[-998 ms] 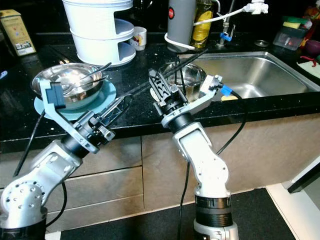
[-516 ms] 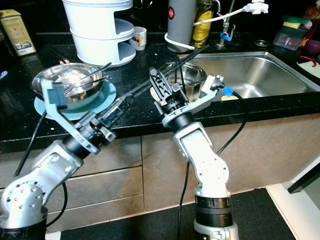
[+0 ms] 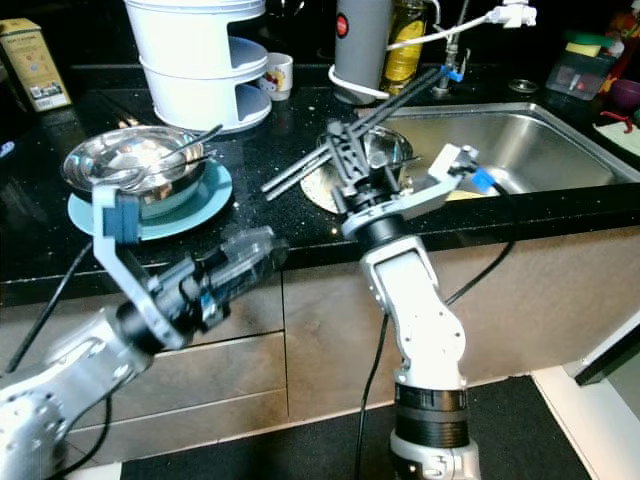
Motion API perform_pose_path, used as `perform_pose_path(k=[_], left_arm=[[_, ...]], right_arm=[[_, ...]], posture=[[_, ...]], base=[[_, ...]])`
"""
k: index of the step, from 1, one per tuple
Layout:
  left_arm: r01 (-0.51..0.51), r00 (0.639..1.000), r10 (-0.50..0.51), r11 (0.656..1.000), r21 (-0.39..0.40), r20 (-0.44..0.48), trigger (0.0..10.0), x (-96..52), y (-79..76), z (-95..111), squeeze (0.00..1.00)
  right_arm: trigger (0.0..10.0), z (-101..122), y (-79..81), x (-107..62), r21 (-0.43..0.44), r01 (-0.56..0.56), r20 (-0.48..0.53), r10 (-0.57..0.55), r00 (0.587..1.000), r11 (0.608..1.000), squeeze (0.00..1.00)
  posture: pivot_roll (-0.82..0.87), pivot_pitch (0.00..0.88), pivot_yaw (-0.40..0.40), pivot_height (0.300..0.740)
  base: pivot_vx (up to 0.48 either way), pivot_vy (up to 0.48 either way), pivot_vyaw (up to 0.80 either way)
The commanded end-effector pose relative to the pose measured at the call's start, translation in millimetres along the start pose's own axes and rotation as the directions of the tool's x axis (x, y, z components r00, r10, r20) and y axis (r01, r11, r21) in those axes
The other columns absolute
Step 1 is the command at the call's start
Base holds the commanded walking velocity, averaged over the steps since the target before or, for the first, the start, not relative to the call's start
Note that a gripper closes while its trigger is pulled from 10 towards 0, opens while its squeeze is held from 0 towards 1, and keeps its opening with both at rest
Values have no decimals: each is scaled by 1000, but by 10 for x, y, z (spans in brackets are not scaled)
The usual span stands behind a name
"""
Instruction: Kitchen organization
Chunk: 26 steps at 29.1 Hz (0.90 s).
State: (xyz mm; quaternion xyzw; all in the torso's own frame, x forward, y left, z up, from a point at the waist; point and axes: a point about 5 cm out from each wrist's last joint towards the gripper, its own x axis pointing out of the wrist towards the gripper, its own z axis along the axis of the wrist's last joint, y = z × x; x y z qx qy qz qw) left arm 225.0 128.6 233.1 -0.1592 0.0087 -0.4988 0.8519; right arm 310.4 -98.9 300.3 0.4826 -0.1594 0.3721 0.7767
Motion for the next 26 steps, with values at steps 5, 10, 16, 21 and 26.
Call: perform_pose_path(k=[5,10,16,21,26], left_arm=[[-56,934,111,985,166,-341,10000,-248,106,-375,0],[-107,839,236,955,277,-491,10000,-403,232,-551,0],[-319,614,567,814,485,-548,10000,-612,617,-781,0],[-331,540,608,789,518,-581,10000,-703,645,-1008,0],[-350,553,589,806,478,-589,10000,-675,606,-1179,0]], right_arm=[[0,40,70,-128,-178,-152,-220,111,969,972,0],[0,19,80,-252,-274,-245,-388,126,913,930,0],[0,-143,-195,-613,-436,-340,-701,-78,709,833,0],[0,-388,-454,-1145,-395,-410,-891,-235,388,822,0],[0,-516,-549,-1398,-343,-401,-931,-252,262,850,0]], posture=[[-14,117,-59,740],[-12,116,-59,740],[-15,118,-57,740],[-14,117,-54,740],[-12,117,-54,740]], base=[[0,0,0],[0,0,0],[0,0,0],[0,0,0],[0,0,0]])
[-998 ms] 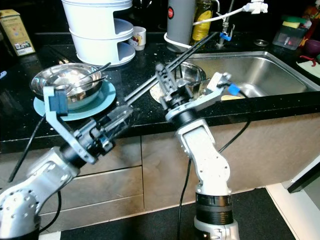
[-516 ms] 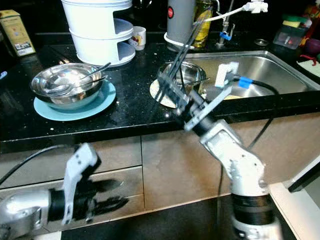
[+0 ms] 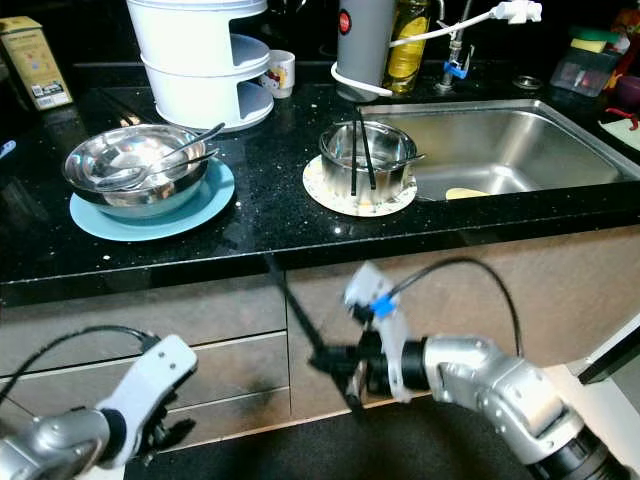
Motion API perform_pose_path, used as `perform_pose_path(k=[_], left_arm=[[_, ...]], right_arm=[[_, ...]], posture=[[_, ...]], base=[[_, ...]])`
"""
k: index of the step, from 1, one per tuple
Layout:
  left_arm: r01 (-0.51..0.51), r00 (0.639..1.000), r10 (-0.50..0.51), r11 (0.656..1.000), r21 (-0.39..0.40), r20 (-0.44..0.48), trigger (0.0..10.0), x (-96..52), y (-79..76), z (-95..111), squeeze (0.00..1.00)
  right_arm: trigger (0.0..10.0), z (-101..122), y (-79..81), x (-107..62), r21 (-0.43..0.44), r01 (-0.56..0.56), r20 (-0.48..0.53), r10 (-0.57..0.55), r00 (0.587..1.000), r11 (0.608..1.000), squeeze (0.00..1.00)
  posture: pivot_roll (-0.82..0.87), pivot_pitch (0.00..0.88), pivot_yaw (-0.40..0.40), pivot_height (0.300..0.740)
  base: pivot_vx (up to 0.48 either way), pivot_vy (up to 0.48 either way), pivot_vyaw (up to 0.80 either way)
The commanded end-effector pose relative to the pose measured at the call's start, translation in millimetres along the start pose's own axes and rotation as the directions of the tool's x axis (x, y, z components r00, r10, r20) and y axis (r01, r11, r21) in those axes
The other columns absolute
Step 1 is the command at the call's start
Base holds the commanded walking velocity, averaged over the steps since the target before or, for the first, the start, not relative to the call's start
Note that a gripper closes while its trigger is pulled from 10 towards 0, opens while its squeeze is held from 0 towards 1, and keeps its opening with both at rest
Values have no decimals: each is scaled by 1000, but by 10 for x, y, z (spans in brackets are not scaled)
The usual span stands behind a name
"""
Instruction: Kitchen organization
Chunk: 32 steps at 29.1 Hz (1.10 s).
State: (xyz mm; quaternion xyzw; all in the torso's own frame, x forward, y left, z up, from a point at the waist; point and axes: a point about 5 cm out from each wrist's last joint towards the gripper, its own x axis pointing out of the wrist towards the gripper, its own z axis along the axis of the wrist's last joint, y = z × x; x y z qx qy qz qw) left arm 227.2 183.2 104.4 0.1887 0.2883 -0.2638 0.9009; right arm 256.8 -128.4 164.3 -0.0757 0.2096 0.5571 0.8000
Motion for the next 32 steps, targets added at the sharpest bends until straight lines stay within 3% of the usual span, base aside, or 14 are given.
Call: perform_pose_path(k=[1,3,4,7,13,15,17,20,21,22,23,25,29,32], left_arm=[[-1,1000,1,1000,-21,-30,10000,77,-92,-133,0],[-13,999,12,999,-38,-37,10000,119,-122,-172,0],[-49,995,44,997,-59,-85,10000,188,-160,-276,0],[-79,991,72,996,-53,-115,10000,297,-237,-391,0],[-166,981,156,983,-84,-112,10000,523,-303,-528,0],[-200,977,182,964,-176,-109,10000,739,-415,-658,0],[-175,979,154,972,-156,-136,10000,845,-541,-757,0],[-166,980,146,975,-149,-137,10000,867,-571,-787,0],[-160,981,137,972,-172,-139,10000,891,-601,-821,0],[-141,981,109,968,-208,-161,10000,918,-655,-907,0],[-145,977,99,958,-246,-190,10000,939,-693,-1004,0],[-169,968,105,944,-285,-228,10000,948,-701,-1101,0],[-350,929,259,851,-391,-265,10000,929,-513,-1227,0],[-336,939,278,862,-380,-200,10000,963,-472,-1152,0]], right_arm=[[0,-216,71,58,26,-44,-87,46,995,999,0],[0,-339,82,85,36,-50,-138,54,989,998,0],[0,-629,78,138,32,-42,-260,49,964,999,0],[0,-1061,57,257,36,4,-359,9,933,999,0],[0,-1408,7,531,63,176,-326,-146,934,982,0],[0,-1629,-1,725,209,380,-269,-321,908,901,0],[3529,-1758,5,785,336,494,-265,-423,866,802,0],[3961,-1803,5,784,379,527,-275,-451,849,761,0],[8784,-1857,-3,776,412,569,-293,-488,822,712,0],[10000,-1927,-11,748,464,618,-311,-536,785,635,0],[10000,-1985,-11,722,500,651,-320,-576,752,572,0],[10000,-2036,2,705,516,671,-328,-601,729,533,0],[10000,-2196,97,683,508,706,-374,-613,696,493,0],[10000,-2251,110,656,508,731,-387,-638,666,455,0]], posture=[[-12,117,-54,740],[-12,117,-54,740],[-20,114,-50,740],[-19,113,-51,740],[-17,113,-55,740],[-13,113,-61,740],[-12,114,-62,740],[-11,117,-61,740],[-9,116,-62,740],[-10,120,-63,740],[-6,122,-66,740],[-7,126,-65,740],[-13,127,-50,740],[-13,127,-50,740]], base=[[0,0,0],[0,0,0],[0,0,0],[0,0,0],[0,0,0],[0,0,0],[0,0,0],[0,0,0],[0,0,0],[0,0,0],[0,0,0],[0,0,0],[0,0,0],[0,0,0]])
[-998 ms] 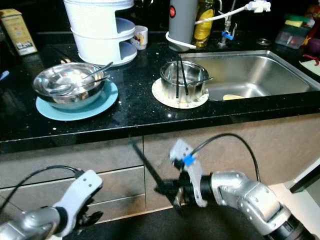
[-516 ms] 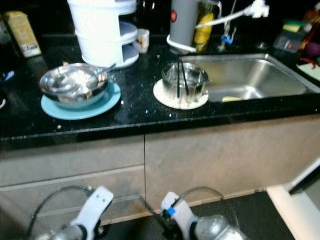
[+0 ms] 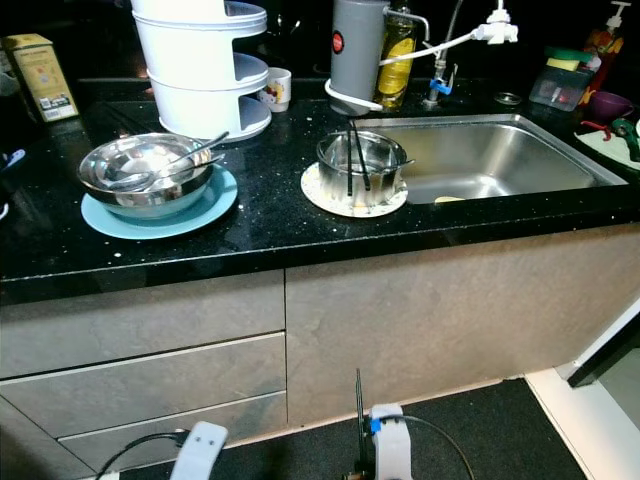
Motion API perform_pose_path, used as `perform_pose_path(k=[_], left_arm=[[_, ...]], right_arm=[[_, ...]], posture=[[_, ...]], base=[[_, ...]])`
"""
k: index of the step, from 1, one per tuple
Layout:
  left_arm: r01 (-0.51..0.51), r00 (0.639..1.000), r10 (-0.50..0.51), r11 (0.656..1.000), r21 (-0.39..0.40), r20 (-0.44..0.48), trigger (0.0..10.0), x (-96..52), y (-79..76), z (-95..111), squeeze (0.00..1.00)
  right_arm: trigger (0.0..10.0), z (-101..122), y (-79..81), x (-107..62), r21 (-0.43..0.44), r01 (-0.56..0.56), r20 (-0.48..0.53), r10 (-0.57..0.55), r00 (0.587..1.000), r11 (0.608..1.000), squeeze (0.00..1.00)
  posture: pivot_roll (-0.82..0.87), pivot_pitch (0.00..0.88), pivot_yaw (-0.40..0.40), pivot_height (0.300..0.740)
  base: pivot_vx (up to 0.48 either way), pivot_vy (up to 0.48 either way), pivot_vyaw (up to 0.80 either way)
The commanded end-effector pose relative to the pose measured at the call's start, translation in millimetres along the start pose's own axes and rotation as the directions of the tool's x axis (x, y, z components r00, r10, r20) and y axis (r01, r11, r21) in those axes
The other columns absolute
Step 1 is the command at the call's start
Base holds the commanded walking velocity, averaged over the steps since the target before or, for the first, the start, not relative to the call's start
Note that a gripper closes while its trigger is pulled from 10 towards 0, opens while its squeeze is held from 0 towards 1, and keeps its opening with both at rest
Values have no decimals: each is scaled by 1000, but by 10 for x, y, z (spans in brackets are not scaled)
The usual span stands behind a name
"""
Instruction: Kitchen organization
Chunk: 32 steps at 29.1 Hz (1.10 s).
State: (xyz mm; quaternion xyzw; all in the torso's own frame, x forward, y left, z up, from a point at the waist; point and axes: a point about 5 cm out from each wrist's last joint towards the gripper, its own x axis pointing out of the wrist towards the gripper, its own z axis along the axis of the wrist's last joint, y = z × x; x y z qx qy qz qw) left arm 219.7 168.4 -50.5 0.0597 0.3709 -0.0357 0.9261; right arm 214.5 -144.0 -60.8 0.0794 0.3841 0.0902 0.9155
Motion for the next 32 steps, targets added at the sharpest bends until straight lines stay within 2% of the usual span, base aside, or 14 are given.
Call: perform_pose_path(k=[1,3,4,9,16,21,25,29,32], left_arm=[[18,999,-18,1000,13,45,10000,5,-29,20,0],[47,995,-50,998,37,86,10000,9,-72,75,0],[45,996,-49,997,57,70,10000,20,-101,73,0],[95,992,-98,995,33,82,10000,29,-143,59,0],[82,995,-84,996,33,60,10000,36,-133,-13,0],[58,998,-59,998,31,34,10000,38,-108,-63,0],[32,999,-32,999,17,5,10000,43,-87,-96,0],[36,998,-40,996,82,45,10000,38,-75,-66,0],[20,999,-25,995,97,48,10000,41,-65,-59,0]], right_arm=[[10000,-72,-54,-20,23,42,2,-42,999,999,0],[10000,-73,-61,-23,53,52,22,-53,998,997,0],[10000,-73,-31,-18,56,34,34,-36,999,998,0],[10000,-79,13,-3,38,27,41,-28,999,999,0],[10000,-95,13,2,41,32,39,-34,999,999,0],[10000,-125,6,-6,-12,13,22,-13,1000,1000,0],[10000,-168,12,-16,-48,-1,3,1,1000,999,0],[10000,-165,10,-17,-24,13,22,-13,1000,1000,0],[10000,-154,3,-17,-17,19,30,-19,999,1000,0]], posture=[[-8,128,-46,740],[-5,129,-45,740],[-5,129,-43,740],[-2,126,-37,740],[3,114,-44,740],[2,105,-53,740],[-2,106,-54,740],[-21,103,-28,740],[-23,103,-21,740]], base=[[0,0,0],[0,0,0],[0,0,0],[0,0,0],[0,0,0],[0,0,0],[0,0,727],[0,0,800],[0,0,800]])
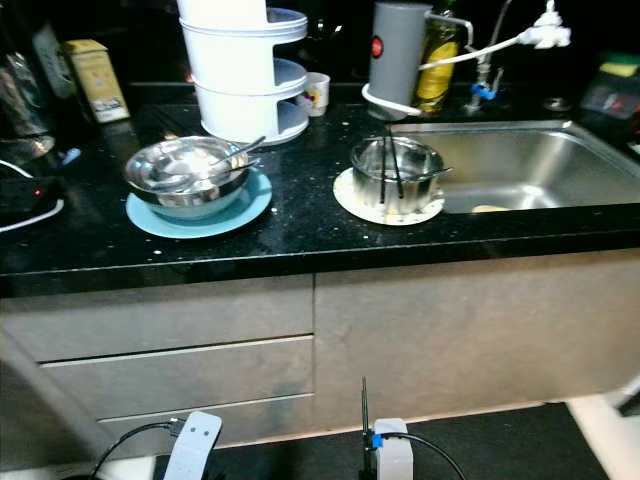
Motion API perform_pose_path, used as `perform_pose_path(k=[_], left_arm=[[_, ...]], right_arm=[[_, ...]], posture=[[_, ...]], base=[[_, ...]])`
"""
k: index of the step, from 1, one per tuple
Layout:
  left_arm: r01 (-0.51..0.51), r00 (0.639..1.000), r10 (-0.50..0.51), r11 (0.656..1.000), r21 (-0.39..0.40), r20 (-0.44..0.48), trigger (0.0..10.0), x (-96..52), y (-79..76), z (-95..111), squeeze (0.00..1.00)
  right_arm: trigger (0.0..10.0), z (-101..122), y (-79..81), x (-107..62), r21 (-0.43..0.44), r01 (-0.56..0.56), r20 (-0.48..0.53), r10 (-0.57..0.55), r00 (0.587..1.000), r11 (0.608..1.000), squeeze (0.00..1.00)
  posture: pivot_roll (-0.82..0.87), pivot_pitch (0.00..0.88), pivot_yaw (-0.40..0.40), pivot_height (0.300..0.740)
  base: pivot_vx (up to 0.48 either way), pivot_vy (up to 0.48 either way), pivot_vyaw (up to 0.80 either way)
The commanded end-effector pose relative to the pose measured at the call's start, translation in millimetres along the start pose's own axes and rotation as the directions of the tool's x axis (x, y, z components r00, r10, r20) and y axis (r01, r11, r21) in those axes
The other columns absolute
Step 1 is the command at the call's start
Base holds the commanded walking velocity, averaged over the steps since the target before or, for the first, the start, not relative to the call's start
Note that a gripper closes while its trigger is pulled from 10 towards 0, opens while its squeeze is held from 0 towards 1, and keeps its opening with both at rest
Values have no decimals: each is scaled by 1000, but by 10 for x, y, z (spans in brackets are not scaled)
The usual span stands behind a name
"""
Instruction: Kitchen organization
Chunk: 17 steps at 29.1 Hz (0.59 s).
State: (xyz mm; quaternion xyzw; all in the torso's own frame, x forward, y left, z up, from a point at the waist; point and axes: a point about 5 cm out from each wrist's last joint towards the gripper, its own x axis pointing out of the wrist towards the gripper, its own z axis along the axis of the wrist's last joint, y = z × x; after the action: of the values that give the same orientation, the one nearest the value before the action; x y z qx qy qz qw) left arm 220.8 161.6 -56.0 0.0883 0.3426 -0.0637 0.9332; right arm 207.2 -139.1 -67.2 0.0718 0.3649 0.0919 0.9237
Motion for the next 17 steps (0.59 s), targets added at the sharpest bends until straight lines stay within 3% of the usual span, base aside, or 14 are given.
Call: perform_pose_path(k=[1,10,12,17], left_arm=[[-7,1000,8,1000,25,-8,10000,-4,5,-28,0],[26,1000,-26,1000,13,5,10000,8,-28,5,0],[18,1000,-18,1000,8,3,10000,8,-18,0,0],[7,1000,-8,999,31,15,10000,16,-1,29,0]], right_arm=[[10000,-52,-41,-25,3,21,-8,-21,1000,1000,0],[10000,-75,-61,-38,-8,27,-11,-27,1000,1000,0],[10000,-72,-75,-37,28,45,-8,-45,999,999,0],[10000,-63,-99,-34,6,61,-19,-61,998,998,0]], posture=[[-23,103,-21,740],[-27,106,-18,740],[-27,106,-18,740],[-29,112,-18,740]], base=[[0,0,800],[0,0,800],[0,0,234],[0,0,0]])
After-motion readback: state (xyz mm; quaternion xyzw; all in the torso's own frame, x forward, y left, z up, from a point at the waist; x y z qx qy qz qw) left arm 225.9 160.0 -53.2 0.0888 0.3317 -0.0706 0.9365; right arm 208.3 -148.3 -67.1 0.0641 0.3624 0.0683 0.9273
